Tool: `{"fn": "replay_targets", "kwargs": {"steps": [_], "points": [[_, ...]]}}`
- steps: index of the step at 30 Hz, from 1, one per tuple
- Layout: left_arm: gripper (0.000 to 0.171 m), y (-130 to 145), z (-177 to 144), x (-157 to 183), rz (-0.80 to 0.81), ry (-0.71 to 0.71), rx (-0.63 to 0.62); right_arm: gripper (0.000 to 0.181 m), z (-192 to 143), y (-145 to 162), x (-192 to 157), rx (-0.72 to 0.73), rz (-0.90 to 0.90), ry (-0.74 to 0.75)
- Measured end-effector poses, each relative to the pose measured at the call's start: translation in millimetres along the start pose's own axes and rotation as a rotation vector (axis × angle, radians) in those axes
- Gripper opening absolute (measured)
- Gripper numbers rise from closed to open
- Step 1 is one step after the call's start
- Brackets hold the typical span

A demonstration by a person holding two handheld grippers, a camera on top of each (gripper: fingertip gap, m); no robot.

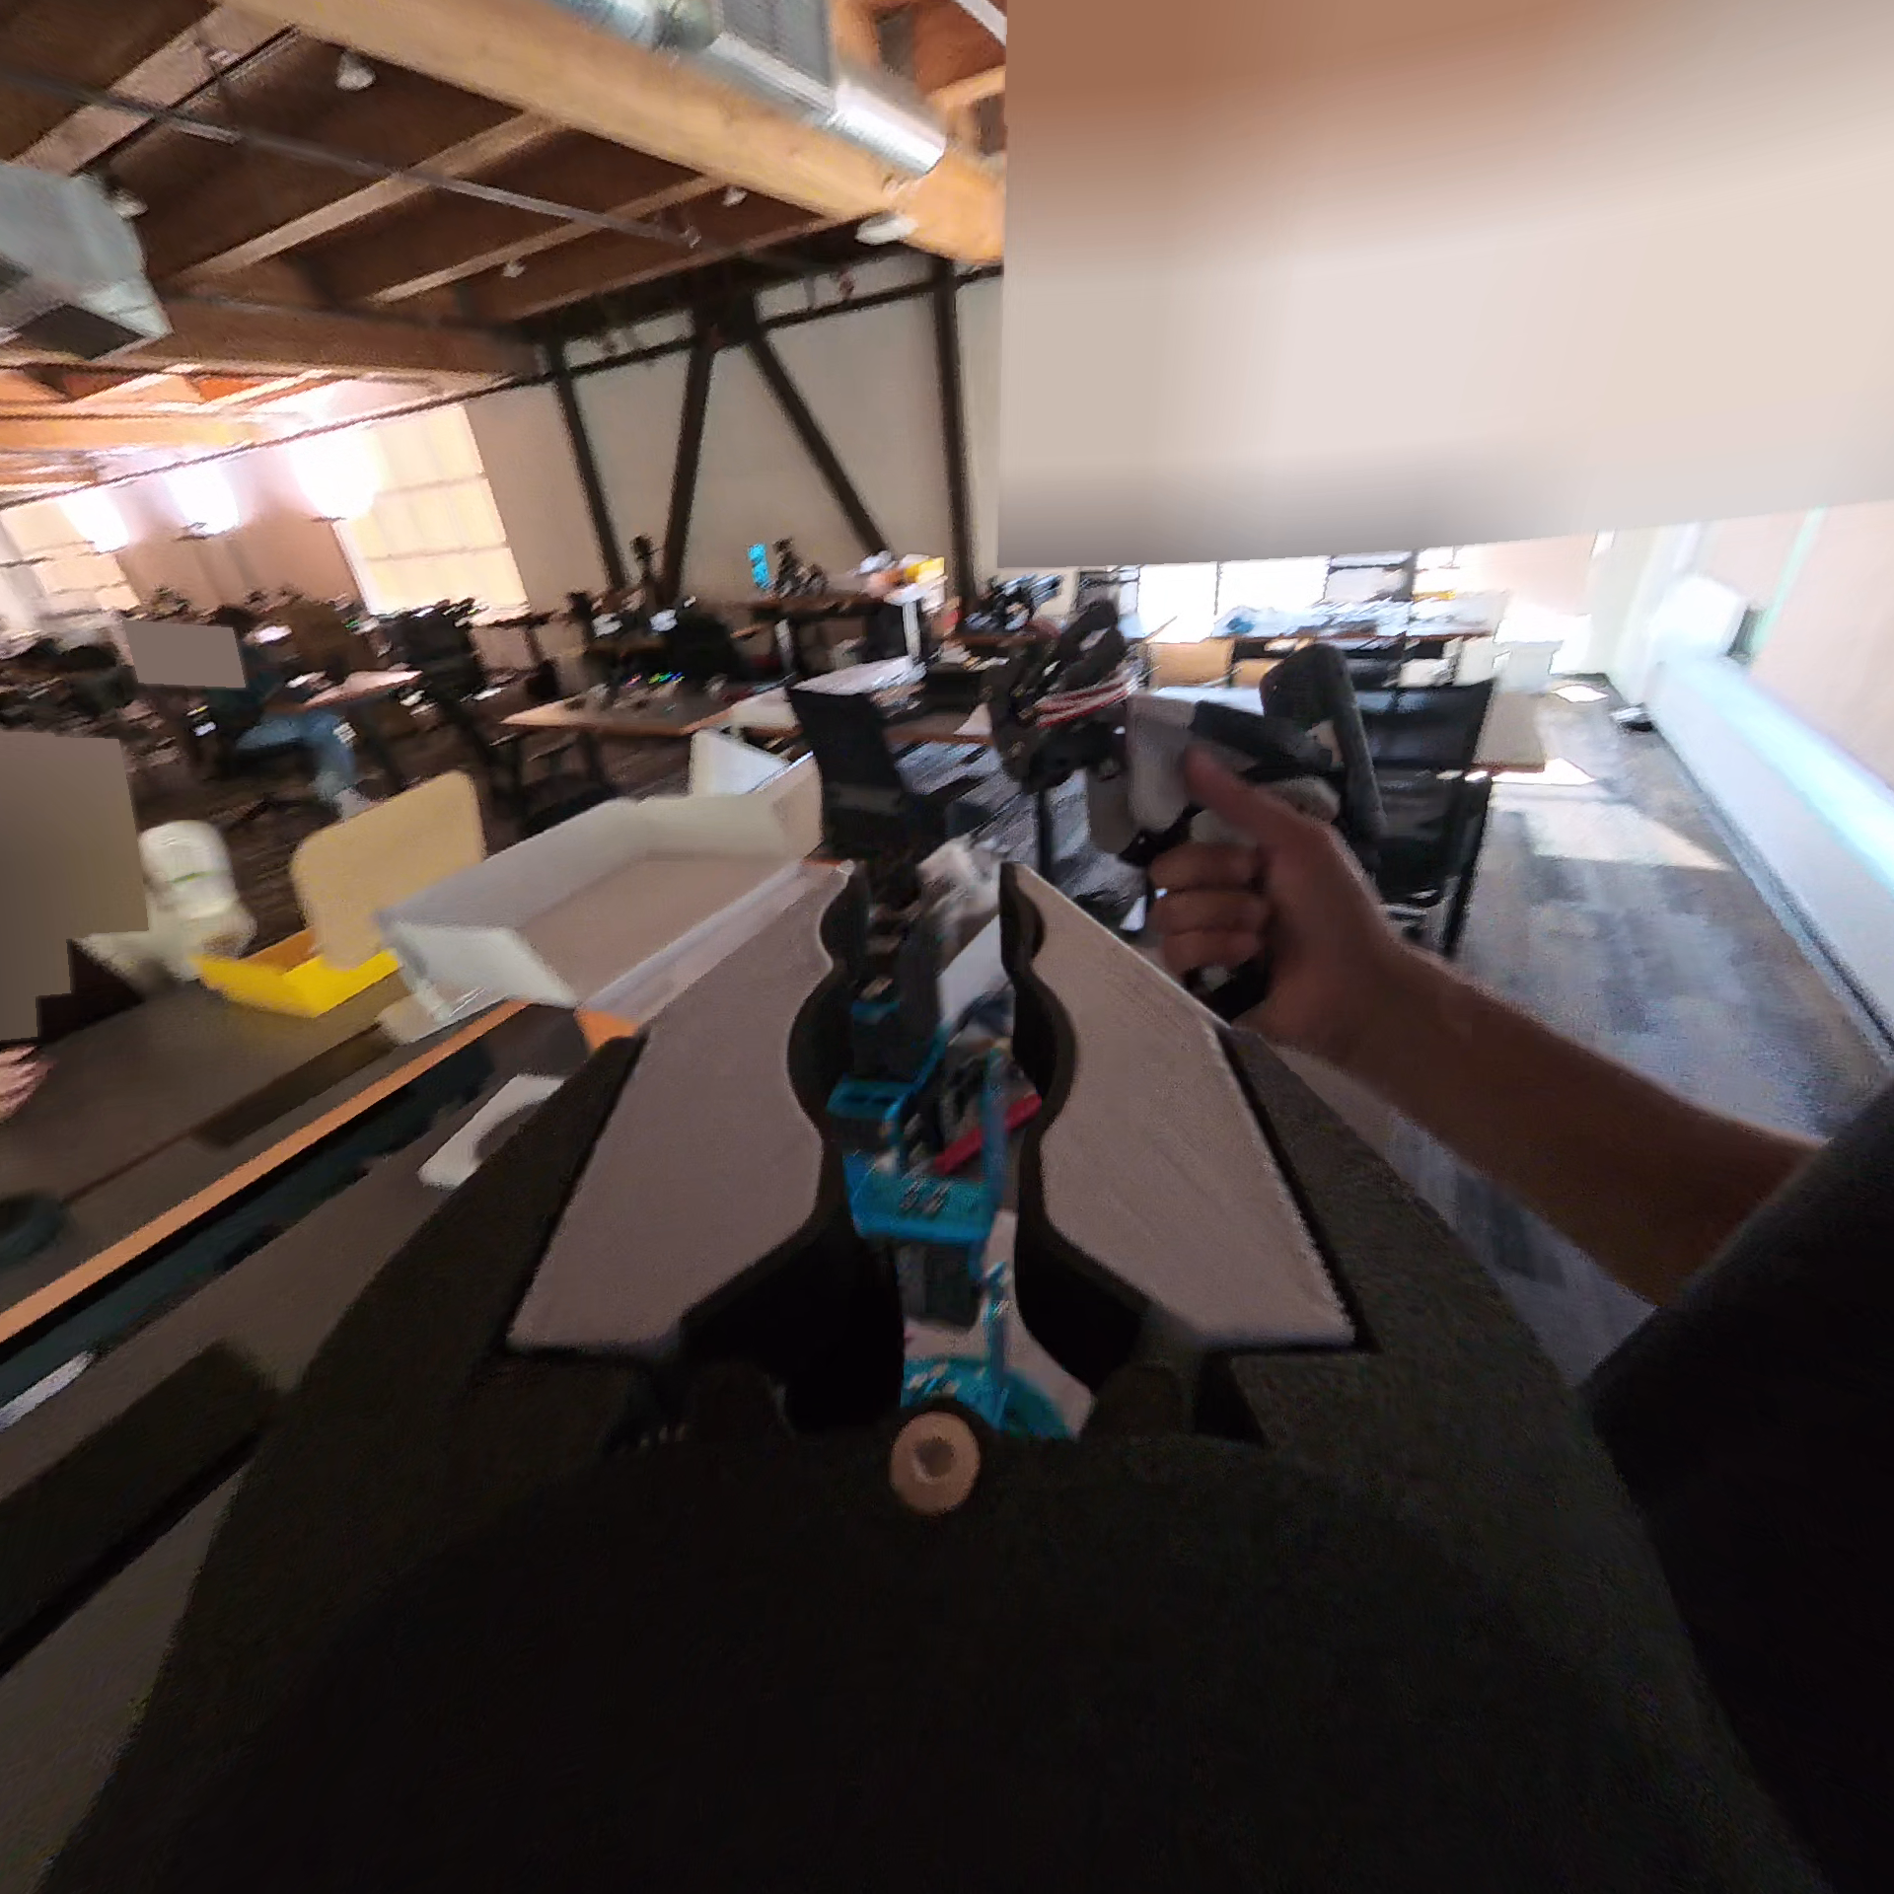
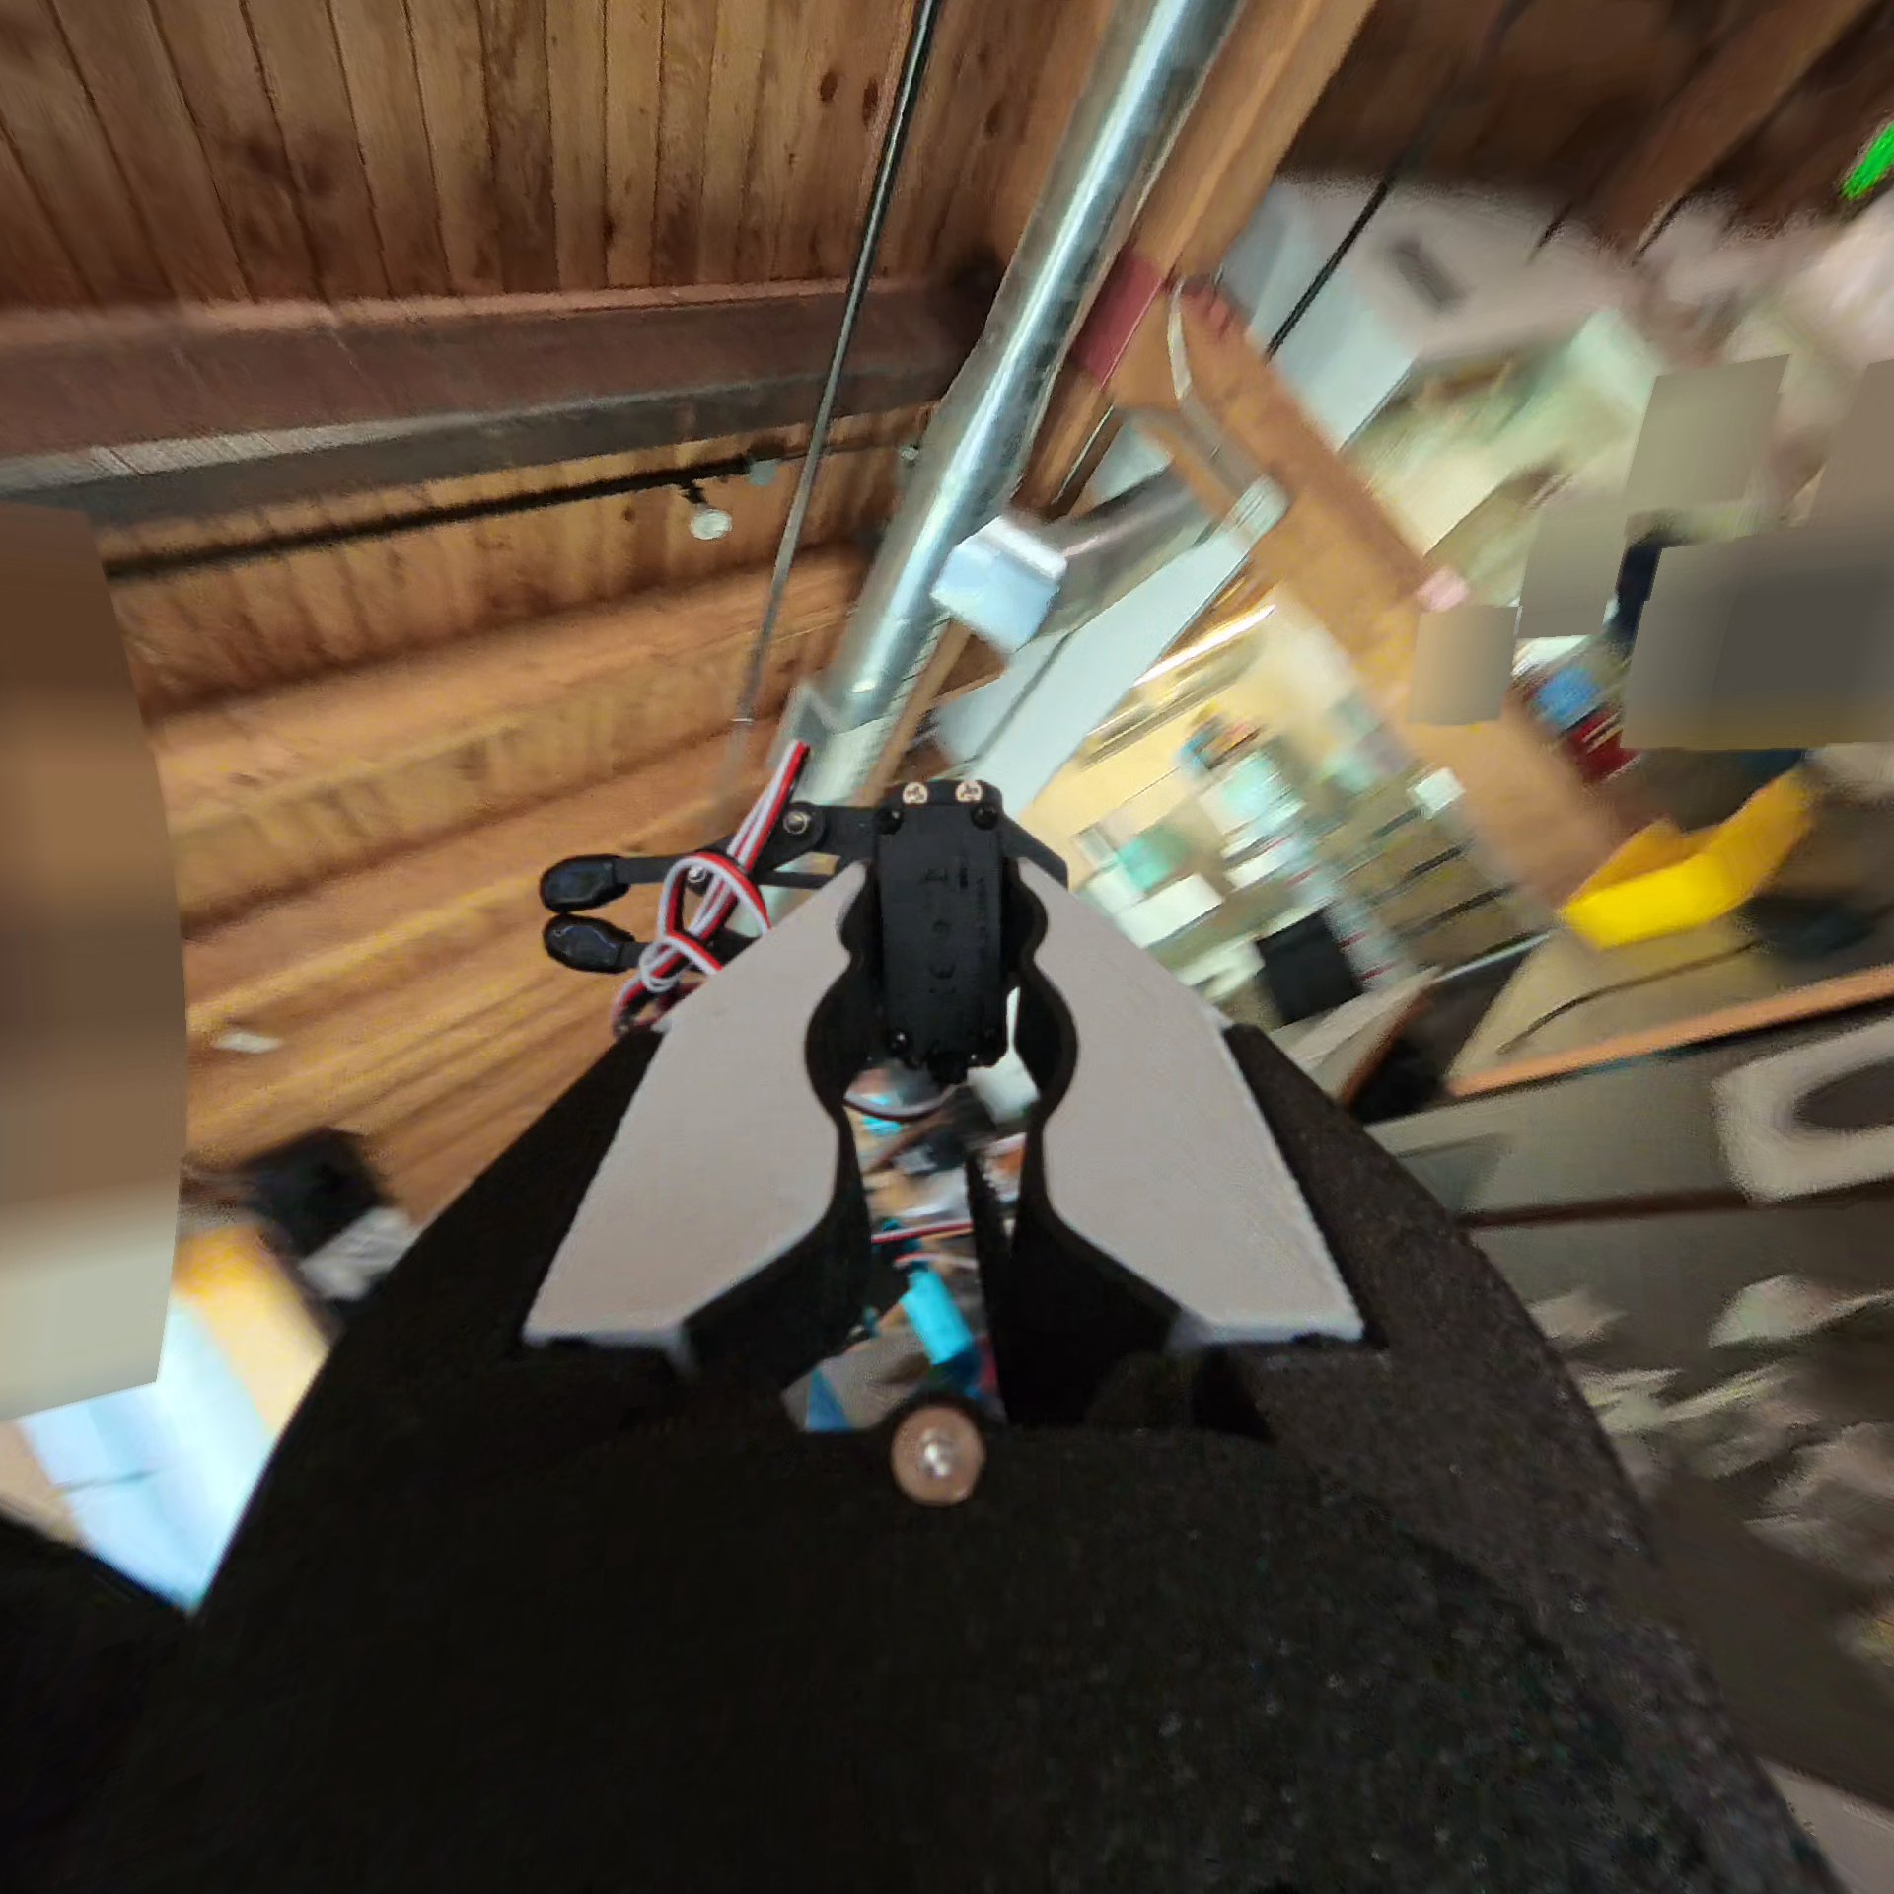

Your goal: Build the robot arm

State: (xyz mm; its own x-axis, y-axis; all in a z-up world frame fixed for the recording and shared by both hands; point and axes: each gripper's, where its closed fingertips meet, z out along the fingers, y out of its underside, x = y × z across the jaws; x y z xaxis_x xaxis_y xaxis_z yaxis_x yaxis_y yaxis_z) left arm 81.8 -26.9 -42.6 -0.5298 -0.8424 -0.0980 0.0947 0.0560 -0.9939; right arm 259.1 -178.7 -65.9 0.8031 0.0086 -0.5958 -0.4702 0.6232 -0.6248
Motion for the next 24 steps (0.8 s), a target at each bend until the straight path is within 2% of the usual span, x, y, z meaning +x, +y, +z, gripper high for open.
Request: {"fn": "replay_targets", "kwargs": {"steps": [4,7,10,13,17,19,21,24], "points": [[0.025,-26,25,44,-0.024,0.135,0.055,0.02,-9,-22,-44,0.058,-0.507,0.201],[0.028,-32,47,74,-0.021,0.211,0.07,0.02,-14,-29,-81,0.085,-0.727,0.254],[0.035,-29,70,96,0.039,0.228,0.07,0.02,-19,-27,-111,0.097,-0.815,0.237],[0.045,-26,88,105,0.107,0.185,0.064,0.02,-25,-22,-132,0.096,-0.848,0.203],[0.046,-32,93,110,0.196,0.118,0.117,0.02,-39,-22,-142,0.098,-0.851,0.209],[0.04,-27,99,112,0.213,0.11,0.095,0.02,-46,-23,-142,0.095,-0.864,0.236],[0.024,-17,105,123,0.203,0.165,0.054,0.02,-50,-25,-141,0.095,-0.887,0.262],[0.011,-8,109,140,0.171,0.245,0.028,0.02,-55,-28,-135,0.083,-0.946,0.333]]}}
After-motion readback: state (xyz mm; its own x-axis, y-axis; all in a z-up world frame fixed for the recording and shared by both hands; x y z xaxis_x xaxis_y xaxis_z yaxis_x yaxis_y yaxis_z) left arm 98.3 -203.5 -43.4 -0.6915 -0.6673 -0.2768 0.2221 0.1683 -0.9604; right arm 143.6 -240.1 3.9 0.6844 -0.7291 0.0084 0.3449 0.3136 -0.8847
